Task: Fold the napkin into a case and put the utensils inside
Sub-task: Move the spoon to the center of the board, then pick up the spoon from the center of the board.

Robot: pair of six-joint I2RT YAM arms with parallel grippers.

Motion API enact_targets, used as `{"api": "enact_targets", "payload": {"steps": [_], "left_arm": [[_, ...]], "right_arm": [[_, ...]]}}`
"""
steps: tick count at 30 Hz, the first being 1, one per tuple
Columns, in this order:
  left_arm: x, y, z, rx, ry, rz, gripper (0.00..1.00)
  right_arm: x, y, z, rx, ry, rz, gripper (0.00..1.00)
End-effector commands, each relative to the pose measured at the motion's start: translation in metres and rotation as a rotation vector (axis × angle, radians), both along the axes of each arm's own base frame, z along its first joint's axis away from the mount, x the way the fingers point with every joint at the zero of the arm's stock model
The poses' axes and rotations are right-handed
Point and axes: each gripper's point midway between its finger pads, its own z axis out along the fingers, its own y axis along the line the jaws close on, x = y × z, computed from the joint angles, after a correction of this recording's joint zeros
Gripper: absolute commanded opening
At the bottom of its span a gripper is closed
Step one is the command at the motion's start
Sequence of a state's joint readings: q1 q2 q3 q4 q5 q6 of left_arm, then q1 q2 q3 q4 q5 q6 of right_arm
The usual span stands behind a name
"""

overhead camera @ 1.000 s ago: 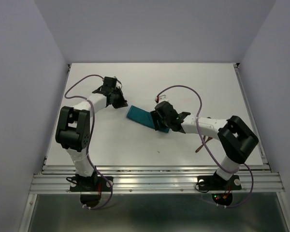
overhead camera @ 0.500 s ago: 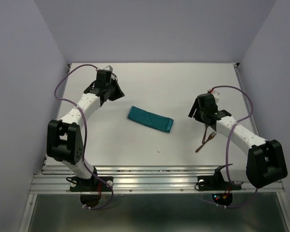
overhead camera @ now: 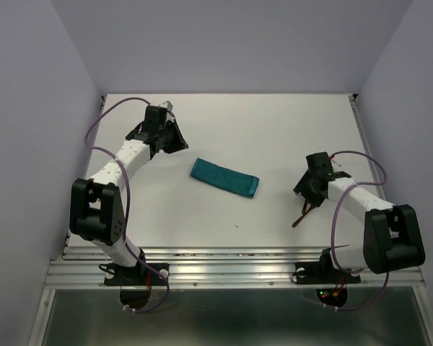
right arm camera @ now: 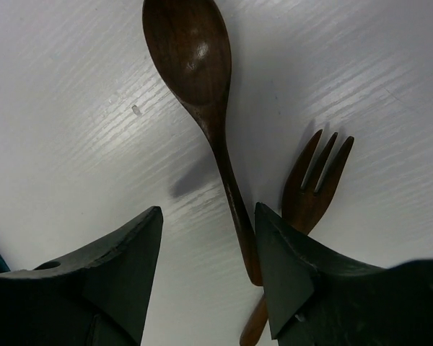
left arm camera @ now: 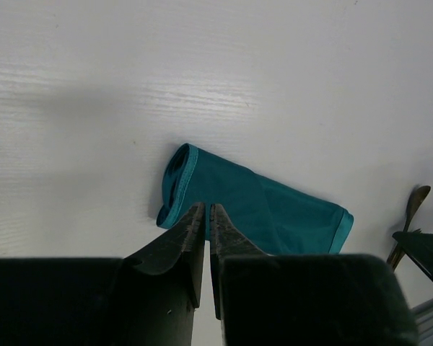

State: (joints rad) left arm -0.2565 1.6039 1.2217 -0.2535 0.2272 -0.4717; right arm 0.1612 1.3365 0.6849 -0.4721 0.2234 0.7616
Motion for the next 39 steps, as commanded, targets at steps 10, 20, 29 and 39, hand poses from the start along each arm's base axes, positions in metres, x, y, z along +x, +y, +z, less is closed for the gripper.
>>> {"api": "enact_targets", "payload": {"steps": [10,20,29,39], "left_arm": [[0.001,-0.009,0.015,-0.012,-0.035,-0.045,0.19],[-0.006,-0.009,0.015,-0.011,-0.026,-0.034,0.19],[-0.010,-0.008,0.016,-0.012,-0.025,-0.027,0.19],[-0.008,-0.019,0.019,-0.021,-0.031,-0.053,0.19]], "right_arm": [[0.021,0.051,-0.001,0.250,-0.075,0.171,0.52],[0.110,0.093,0.027,0.351,-0.209,0.287,0.55],[0.135,0.073,0.057,0.146,-0.229,0.423,0.59],[0.107,0.019,0.036,-0.178,-0.033,0.546,0.65]]}}
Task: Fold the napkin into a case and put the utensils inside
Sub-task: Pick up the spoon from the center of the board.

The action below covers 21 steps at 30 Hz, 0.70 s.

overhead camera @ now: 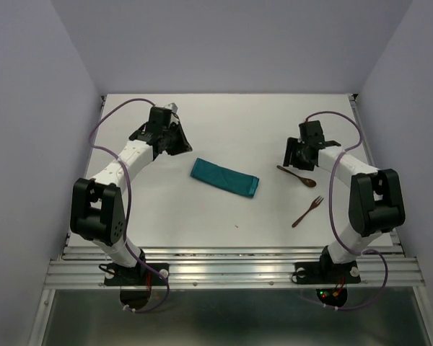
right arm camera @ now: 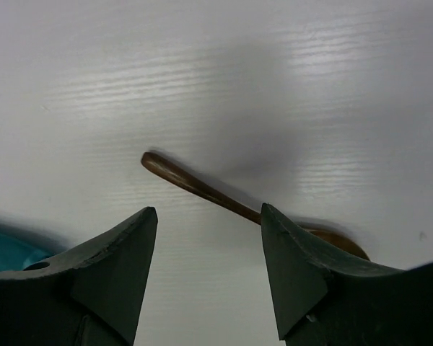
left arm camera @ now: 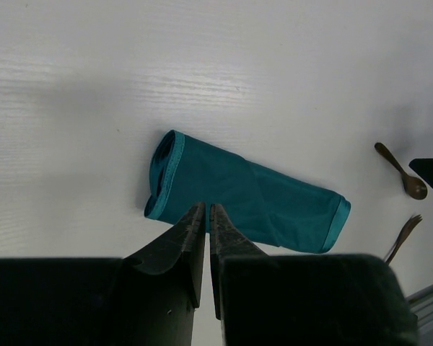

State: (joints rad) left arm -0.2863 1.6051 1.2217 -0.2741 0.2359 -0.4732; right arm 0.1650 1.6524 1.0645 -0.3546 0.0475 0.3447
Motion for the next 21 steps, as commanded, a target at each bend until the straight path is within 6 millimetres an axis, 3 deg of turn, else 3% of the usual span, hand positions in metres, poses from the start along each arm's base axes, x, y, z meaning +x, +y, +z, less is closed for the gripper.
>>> {"api": "enact_targets", "payload": {"steps": [1,10,12,17,21], "left_arm": [[0.001,-0.007,0.021,-0.023,-0.050,-0.019,0.19],[0.001,-0.013,0.019,-0.023,-0.039,-0.045,0.19],[0.000,-0.014,0.018,-0.024,-0.036,-0.049,0.19],[0.000,-0.014,0.012,-0.019,-0.022,-0.045,0.19],[0.001,-0.015,-0.006,-0.010,0.030,-0.036,0.19]], "right_arm": [[-0.012,-0.019,-0.006,-0.166,0.089,0.107,0.65],[-0.025,-0.027,-0.041,-0.242,0.195,0.210,0.62],[-0.024,-0.028,-0.048,-0.250,0.214,0.213,0.55],[-0.020,-0.021,-0.042,-0.214,0.189,0.214,0.39],[-0.023,-0.019,-0.038,-0.196,0.181,0.217,0.26]]}}
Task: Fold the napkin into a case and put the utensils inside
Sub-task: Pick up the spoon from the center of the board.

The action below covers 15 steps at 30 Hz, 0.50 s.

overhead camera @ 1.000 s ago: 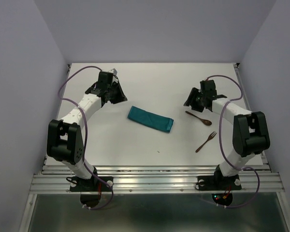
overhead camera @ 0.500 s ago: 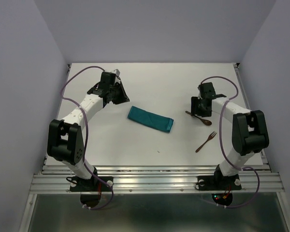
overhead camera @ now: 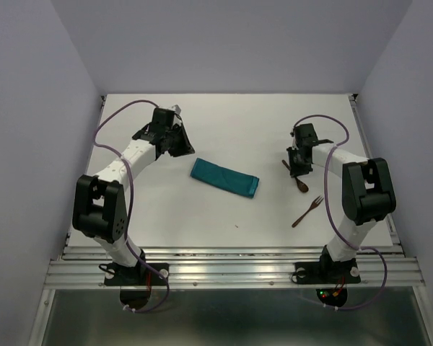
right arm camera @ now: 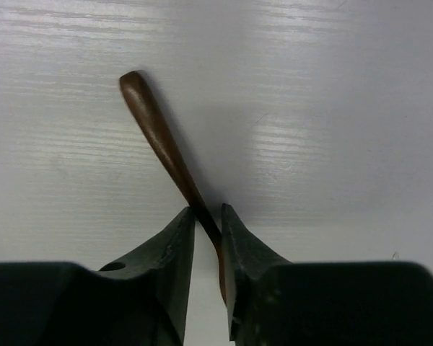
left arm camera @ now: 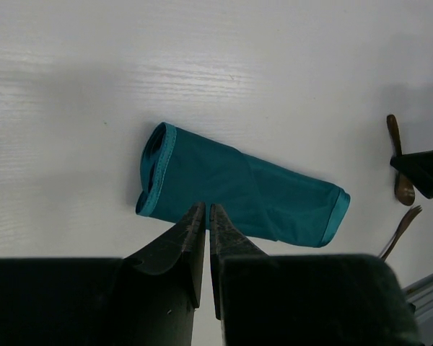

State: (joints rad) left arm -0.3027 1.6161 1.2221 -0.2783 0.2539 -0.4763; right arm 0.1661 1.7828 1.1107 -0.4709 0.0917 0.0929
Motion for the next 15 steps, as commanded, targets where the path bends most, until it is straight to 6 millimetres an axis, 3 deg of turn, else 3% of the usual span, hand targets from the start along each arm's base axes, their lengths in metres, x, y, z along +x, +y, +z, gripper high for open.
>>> {"api": "enact_targets", "payload": {"steps": [1,5,12,15], "left_arm": [[0.006,-0.006,-0.005,0.001,0.017,-0.010,0.19],[0.007,-0.006,-0.022,0.010,0.064,-0.001,0.18],[0.015,0.004,-0.045,0.003,0.125,0.039,0.18],[0.022,0.019,-0.047,-0.012,0.136,0.074,0.18]], "right_arm": [[-0.002,0.003,0.006,0.010,-0.006,0.018,0.23],[-0.003,0.010,0.008,0.032,-0.004,0.023,0.06],[0.003,0.032,0.027,-0.040,-0.069,0.108,0.01],[0.008,0.044,0.039,-0.108,-0.115,0.166,0.01]]}}
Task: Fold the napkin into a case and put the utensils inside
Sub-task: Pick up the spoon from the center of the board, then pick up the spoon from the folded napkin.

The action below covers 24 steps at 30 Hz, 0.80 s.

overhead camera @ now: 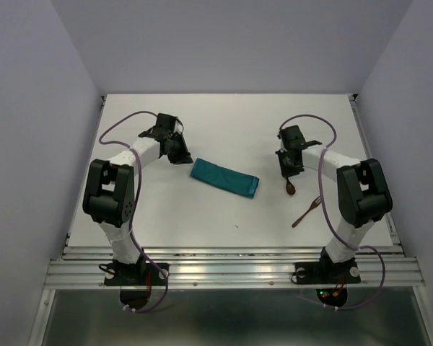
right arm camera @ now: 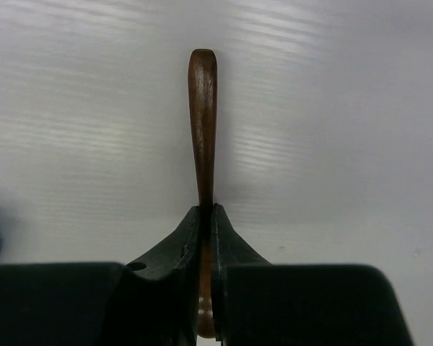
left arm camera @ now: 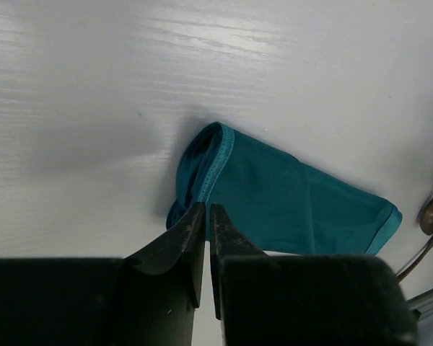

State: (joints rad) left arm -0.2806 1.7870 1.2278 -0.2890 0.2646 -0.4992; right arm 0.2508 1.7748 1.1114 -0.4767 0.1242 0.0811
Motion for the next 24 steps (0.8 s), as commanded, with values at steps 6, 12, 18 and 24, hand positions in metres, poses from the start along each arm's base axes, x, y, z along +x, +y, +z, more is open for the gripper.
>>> {"api": "enact_targets", "payload": {"steps": [6,12,18,24], "left_arm": [[0.032,0.027,0.010,-0.014,-0.015,0.073,0.18],[0.031,0.027,-0.010,-0.007,0.032,0.077,0.18],[0.031,0.027,-0.021,-0.001,0.053,0.080,0.18],[0.028,0.025,-0.026,-0.006,0.071,0.066,0.18]], "right_arm": [[0.019,0.065,0.049,-0.061,-0.094,0.291,0.01],[0.014,0.115,0.072,-0.098,-0.185,0.522,0.01],[0.001,0.145,0.076,-0.166,-0.190,0.727,0.01],[-0.005,0.163,0.064,-0.229,-0.172,0.852,0.01]]}}
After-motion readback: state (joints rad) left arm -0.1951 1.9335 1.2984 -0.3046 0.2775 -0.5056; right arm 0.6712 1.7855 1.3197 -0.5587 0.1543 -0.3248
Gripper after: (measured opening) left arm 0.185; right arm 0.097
